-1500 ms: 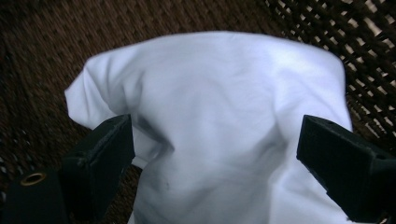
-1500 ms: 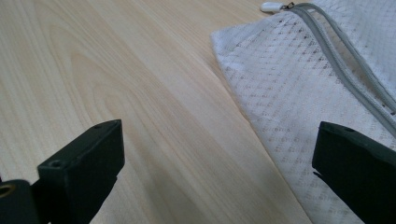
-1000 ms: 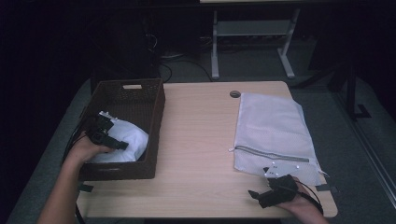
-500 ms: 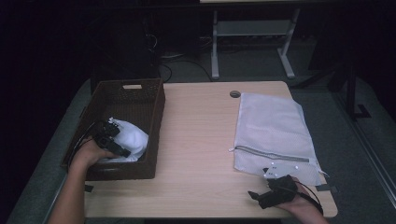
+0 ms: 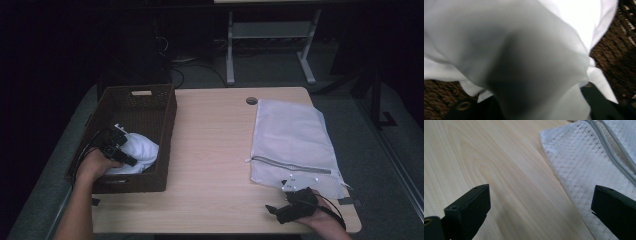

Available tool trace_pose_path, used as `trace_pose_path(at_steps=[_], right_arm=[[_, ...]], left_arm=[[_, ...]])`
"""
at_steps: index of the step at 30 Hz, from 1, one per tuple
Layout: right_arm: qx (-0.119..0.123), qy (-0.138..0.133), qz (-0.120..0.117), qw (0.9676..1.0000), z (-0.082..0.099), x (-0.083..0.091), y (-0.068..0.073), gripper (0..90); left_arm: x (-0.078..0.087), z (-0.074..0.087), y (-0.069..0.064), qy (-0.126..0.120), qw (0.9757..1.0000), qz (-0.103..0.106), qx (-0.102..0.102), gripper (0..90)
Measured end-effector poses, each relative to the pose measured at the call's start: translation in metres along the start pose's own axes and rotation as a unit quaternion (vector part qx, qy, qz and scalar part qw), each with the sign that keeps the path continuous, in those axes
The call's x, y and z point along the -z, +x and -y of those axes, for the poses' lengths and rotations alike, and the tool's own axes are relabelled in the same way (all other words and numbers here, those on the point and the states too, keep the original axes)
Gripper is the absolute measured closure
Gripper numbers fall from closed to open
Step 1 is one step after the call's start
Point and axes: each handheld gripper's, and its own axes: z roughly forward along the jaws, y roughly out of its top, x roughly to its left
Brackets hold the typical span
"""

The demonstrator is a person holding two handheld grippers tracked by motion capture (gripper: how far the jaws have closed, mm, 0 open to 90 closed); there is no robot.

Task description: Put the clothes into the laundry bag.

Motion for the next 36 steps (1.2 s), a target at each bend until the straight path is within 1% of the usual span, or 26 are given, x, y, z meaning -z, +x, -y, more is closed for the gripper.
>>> trace_pose_path(at_steps=[3, 4, 6, 8, 11, 12, 17, 21, 23, 28, 31, 32, 36], right_arm=[[0.001, 0.001, 0.000, 1.0000, 0.000, 0.000, 0.000, 2.3], [0.001, 0.000, 0.000, 1.0000, 0.000, 0.000, 0.000, 2.3], [-0.002, -0.001, 0.001, 1.0000, 0.000, 0.001, -0.001, 2.3], [-0.005, -0.002, 0.000, 1.0000, 0.000, 0.001, -0.001, 2.3], [-0.004, 0.000, 0.000, 1.0000, 0.000, 0.000, -0.002, 2.3], [-0.004, 0.000, 0.000, 1.0000, 0.000, 0.000, -0.002, 2.3], [-0.002, 0.000, -0.001, 1.0000, 0.000, 0.000, -0.001, 2.3], [-0.006, -0.002, -0.001, 1.0000, 0.000, 0.001, -0.001, 2.3], [-0.006, -0.002, -0.001, 1.0000, 0.000, 0.001, -0.002, 2.3], [-0.004, -0.001, -0.001, 1.0000, 0.000, 0.000, -0.001, 2.4], [-0.004, -0.002, 0.000, 1.0000, 0.000, 0.001, -0.001, 2.3], [-0.004, -0.002, 0.000, 1.0000, 0.000, 0.001, -0.001, 2.4], [-0.005, -0.001, 0.000, 1.0000, 0.000, 0.001, -0.001, 2.3]], left_arm=[[0.001, 0.000, 0.000, -0.001, 1.0000, 0.002, 0.001, 68.9], [0.003, -0.001, 0.000, -0.002, 1.0000, 0.001, -0.001, 68.9], [0.006, -0.001, 0.000, -0.011, 0.9999, 0.003, -0.003, 69.2], [0.011, -0.002, 0.000, -0.025, 0.9997, 0.000, 0.001, 69.4], [0.023, -0.003, 0.001, -0.054, 0.9985, 0.001, 0.008, 69.2], [0.029, -0.004, 0.001, -0.063, 0.9980, -0.001, 0.010, 69.1], [0.048, -0.010, 0.001, -0.077, 0.9969, -0.010, 0.016, 68.8], [0.066, -0.012, 0.000, -0.101, 0.9945, -0.012, 0.025, 68.3], [0.075, -0.014, -0.001, -0.111, 0.9934, -0.012, 0.025, 68.4], [0.094, -0.019, -0.009, -0.123, 0.9922, -0.014, 0.013, 68.5], [0.104, -0.023, -0.015, -0.127, 0.9918, -0.008, 0.004, 68.6], [0.107, -0.025, -0.018, -0.130, 0.9916, -0.005, 0.004, 68.7], [0.115, -0.031, -0.029, -0.131, 0.9913, 0.004, -0.009, 68.8]])
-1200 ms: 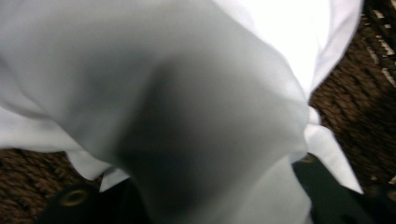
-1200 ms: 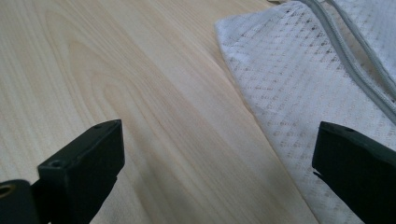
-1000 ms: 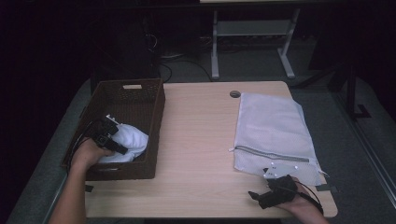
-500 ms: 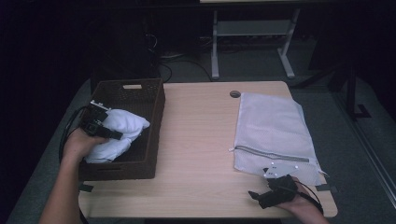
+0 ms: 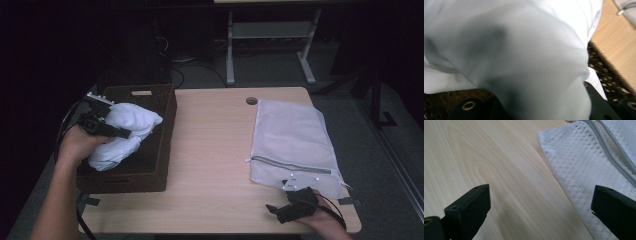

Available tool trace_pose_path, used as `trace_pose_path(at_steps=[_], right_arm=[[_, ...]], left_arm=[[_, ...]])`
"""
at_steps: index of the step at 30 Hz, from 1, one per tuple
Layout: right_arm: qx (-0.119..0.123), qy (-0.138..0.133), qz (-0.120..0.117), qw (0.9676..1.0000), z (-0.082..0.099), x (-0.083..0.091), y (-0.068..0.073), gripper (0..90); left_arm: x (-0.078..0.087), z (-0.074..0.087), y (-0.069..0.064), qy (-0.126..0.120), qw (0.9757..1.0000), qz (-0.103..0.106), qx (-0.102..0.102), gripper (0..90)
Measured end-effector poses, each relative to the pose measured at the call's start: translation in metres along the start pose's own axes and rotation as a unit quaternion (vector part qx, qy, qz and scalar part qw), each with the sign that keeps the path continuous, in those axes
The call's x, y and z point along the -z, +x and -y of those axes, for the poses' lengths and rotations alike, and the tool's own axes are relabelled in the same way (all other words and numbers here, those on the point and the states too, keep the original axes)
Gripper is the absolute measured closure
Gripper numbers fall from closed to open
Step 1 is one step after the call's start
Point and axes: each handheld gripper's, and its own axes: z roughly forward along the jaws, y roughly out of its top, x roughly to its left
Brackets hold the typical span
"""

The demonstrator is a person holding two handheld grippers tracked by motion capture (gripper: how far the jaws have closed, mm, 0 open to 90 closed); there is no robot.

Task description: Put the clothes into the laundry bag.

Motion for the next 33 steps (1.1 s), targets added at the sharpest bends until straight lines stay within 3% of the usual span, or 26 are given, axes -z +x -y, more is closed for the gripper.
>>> trace_pose_path(at_steps=[13, 23, 28, 33], right_arm=[[0.001, -0.001, 0.000, 1.0000, 0.000, 0.000, 0.000, 2.4], [0.001, -0.002, 0.002, 1.0000, 0.001, 0.001, 0.000, 2.4], [0.001, -0.003, 0.002, 1.0000, 0.000, 0.002, 0.000, 2.4], [0.003, -0.003, 0.001, 1.0000, 0.000, 0.002, 0.000, 2.4]], left_arm=[[0.008, -0.026, -0.038, -0.014, 0.9990, 0.033, -0.028, 69.0], [0.001, -0.050, -0.074, -0.021, 0.9968, 0.060, -0.048, 69.0], [-0.006, -0.062, -0.095, -0.023, 0.9950, 0.070, -0.068, 69.0], [-0.015, -0.076, -0.122, -0.021, 0.9916, 0.078, -0.101, 69.0]])
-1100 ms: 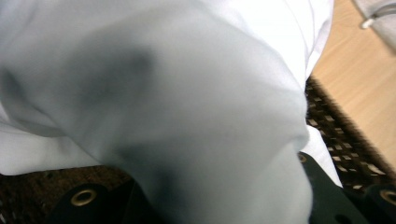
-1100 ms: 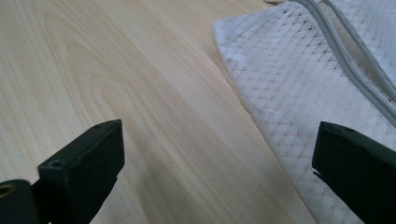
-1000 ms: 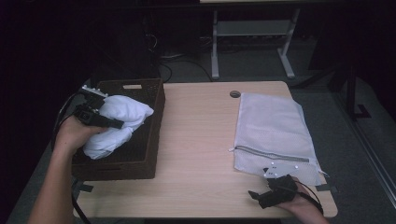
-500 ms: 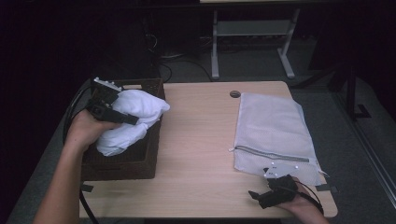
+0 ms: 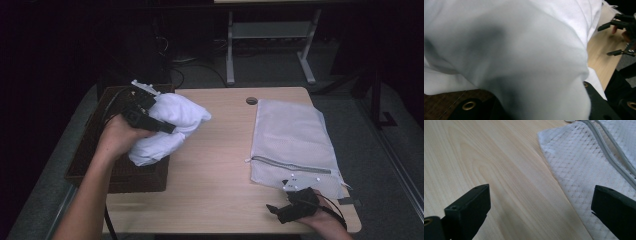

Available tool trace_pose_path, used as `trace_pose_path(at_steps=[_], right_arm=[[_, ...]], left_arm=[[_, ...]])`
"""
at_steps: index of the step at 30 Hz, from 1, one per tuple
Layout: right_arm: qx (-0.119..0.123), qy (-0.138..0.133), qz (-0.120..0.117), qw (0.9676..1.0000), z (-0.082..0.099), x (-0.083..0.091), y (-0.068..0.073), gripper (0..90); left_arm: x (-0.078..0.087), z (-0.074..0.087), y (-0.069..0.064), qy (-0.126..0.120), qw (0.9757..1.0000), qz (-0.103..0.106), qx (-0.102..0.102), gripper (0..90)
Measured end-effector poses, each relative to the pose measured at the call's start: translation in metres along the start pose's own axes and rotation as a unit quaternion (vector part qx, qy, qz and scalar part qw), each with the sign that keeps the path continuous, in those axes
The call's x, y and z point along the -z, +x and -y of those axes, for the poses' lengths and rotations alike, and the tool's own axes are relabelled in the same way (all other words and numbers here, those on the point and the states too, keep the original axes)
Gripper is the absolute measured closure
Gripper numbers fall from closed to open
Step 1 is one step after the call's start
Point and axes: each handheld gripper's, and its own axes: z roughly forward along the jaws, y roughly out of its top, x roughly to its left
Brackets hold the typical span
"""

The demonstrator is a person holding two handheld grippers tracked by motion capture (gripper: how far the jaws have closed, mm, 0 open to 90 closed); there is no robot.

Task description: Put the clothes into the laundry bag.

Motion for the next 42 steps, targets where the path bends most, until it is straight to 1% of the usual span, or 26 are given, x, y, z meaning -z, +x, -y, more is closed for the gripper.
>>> trace_pose_path(at_steps=[4, 9, 12, 16, 18, 19, 21, 24, 26, 31, 32, 36, 40, 42], right_arm=[[-0.001, -0.001, -0.001, 1.0000, 0.000, 0.000, 0.001, 2.4], [0.001, -0.002, -0.002, 1.0000, 0.000, 0.001, 0.001, 2.4], [0.001, -0.003, -0.002, 1.0000, 0.000, 0.001, 0.001, 2.4], [0.000, -0.004, -0.003, 1.0000, 0.000, 0.002, 0.001, 2.4], [0.001, -0.004, -0.002, 1.0000, 0.000, 0.002, 0.001, 2.4], [0.001, -0.004, -0.002, 1.0000, 0.000, 0.002, 0.001, 2.4], [0.002, -0.005, -0.002, 1.0000, 0.000, 0.002, 0.001, 2.4], [0.002, -0.004, -0.003, 1.0000, 0.001, 0.002, 0.000, 2.4], [0.003, -0.004, -0.002, 1.0000, 0.001, 0.002, 0.000, 2.4], [0.003, -0.003, -0.003, 1.0000, 0.001, 0.002, 0.000, 2.4], [0.003, -0.002, -0.004, 1.0000, 0.001, 0.002, 0.000, 2.4], [0.004, -0.002, -0.003, 1.0000, 0.001, 0.002, 0.000, 2.4], [0.003, 0.003, -0.002, 1.0000, 0.000, 0.002, 0.000, 2.5], [0.004, 0.003, -0.001, 1.0000, 0.000, 0.002, 0.000, 2.4]], left_arm=[[-0.013, -0.010, -0.016, 0.003, 0.9997, 0.008, -0.022, 68.8], [-0.031, -0.020, -0.034, 0.007, 0.9991, 0.017, -0.037, 68.8], [-0.042, -0.021, -0.041, 0.009, 0.9988, 0.021, -0.042, 68.8], [-0.059, -0.018, -0.049, 0.012, 0.9987, 0.025, -0.043, 68.6], [-0.069, -0.014, -0.051, 0.014, 0.9985, 0.028, -0.045, 68.3], [-0.075, -0.011, -0.053, 0.013, 0.9986, 0.030, -0.042, 68.2], [-0.084, -0.006, -0.054, 0.017, 0.9984, 0.032, -0.043, 67.8], [-0.098, 0.004, -0.057, 0.027, 0.9984, 0.025, -0.042, 67.4], [-0.107, 0.011, -0.060, 0.033, 0.9986, 0.019, -0.038, 67.2], [-0.128, 0.032, -0.064, 0.046, 0.9983, 0.022, -0.029, 66.7], [-0.133, 0.038, -0.066, 0.050, 0.9982, 0.019, -0.028, 66.5], [-0.145, 0.053, -0.068, 0.059, 0.9979, 0.014, -0.023, 65.9], [-0.155, 0.065, -0.068, 0.070, 0.9972, 0.014, -0.022, 65.8], [-0.158, 0.070, -0.067, 0.069, 0.9974, 0.010, -0.019, 65.5]])
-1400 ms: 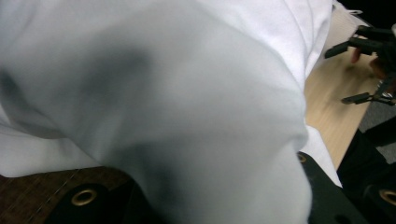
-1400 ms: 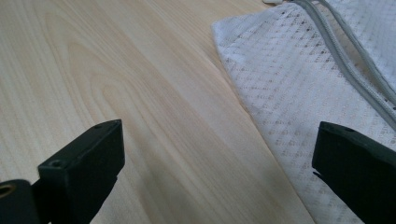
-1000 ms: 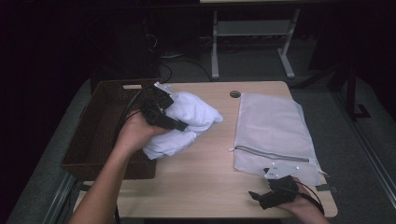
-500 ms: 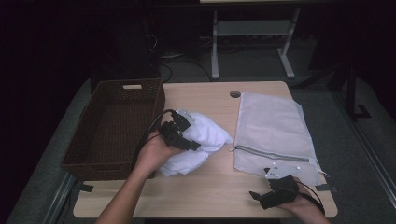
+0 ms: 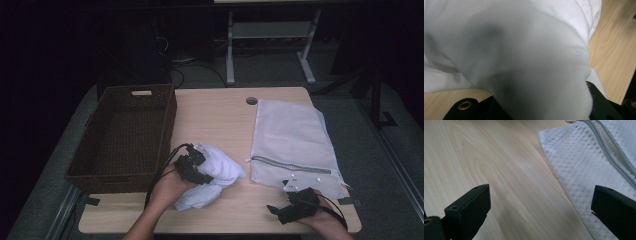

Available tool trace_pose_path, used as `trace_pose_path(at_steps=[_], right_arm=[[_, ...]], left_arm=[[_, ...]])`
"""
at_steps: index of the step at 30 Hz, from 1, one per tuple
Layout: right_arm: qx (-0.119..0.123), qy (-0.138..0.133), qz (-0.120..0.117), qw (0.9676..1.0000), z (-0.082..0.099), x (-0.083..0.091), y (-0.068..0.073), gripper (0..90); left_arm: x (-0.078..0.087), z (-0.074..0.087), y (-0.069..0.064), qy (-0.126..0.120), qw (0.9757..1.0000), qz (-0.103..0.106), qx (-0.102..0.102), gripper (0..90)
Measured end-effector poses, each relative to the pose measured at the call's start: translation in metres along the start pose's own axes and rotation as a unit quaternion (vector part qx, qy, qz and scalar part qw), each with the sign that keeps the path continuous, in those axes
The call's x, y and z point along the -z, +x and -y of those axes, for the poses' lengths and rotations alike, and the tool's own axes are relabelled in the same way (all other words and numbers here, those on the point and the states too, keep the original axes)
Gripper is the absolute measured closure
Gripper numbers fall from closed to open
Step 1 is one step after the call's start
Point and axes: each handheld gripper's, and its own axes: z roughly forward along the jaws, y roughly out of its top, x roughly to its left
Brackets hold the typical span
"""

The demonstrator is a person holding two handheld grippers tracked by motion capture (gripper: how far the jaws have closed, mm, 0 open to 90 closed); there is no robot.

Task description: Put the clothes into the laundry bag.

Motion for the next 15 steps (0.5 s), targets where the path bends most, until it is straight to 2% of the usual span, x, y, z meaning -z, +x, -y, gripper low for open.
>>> trace_pose_path(at_steps=[2, 5, 8, 9, 12, 15], right_arm=[[0.000, -0.001, -0.001, 1.0000, 0.000, 0.001, 0.000, 2.3], [-0.001, -0.006, -0.005, 1.0000, -0.002, 0.004, -0.001, 0.4], [-0.018, -0.008, -0.003, 0.9998, -0.003, 0.008, -0.005, 0.6], [-0.025, -0.012, -0.008, 0.9996, -0.003, 0.010, -0.006, 3.3], [-0.032, -0.024, 0.002, 0.9992, -0.001, 0.015, -0.009, 19.6], [-0.044, -0.033, 0.012, 0.9984, 0.000, 0.022, -0.014, 40.7]], left_arm=[[-0.004, 0.005, 0.002, 0.002, 1.0000, -0.004, 0.002, 64.7], [-0.010, 0.011, 0.004, 0.007, 1.0000, 0.002, 0.004, 63.1], [-0.013, 0.013, 0.003, 0.007, 1.0000, 0.006, 0.003, 61.6], [-0.014, 0.014, 0.003, 0.007, 1.0000, 0.006, 0.002, 61.1], [-0.017, 0.015, 0.004, 0.007, 0.9999, 0.008, -0.002, 60.0], [-0.019, 0.017, 0.004, 0.004, 0.9999, 0.010, -0.006, 58.3]])
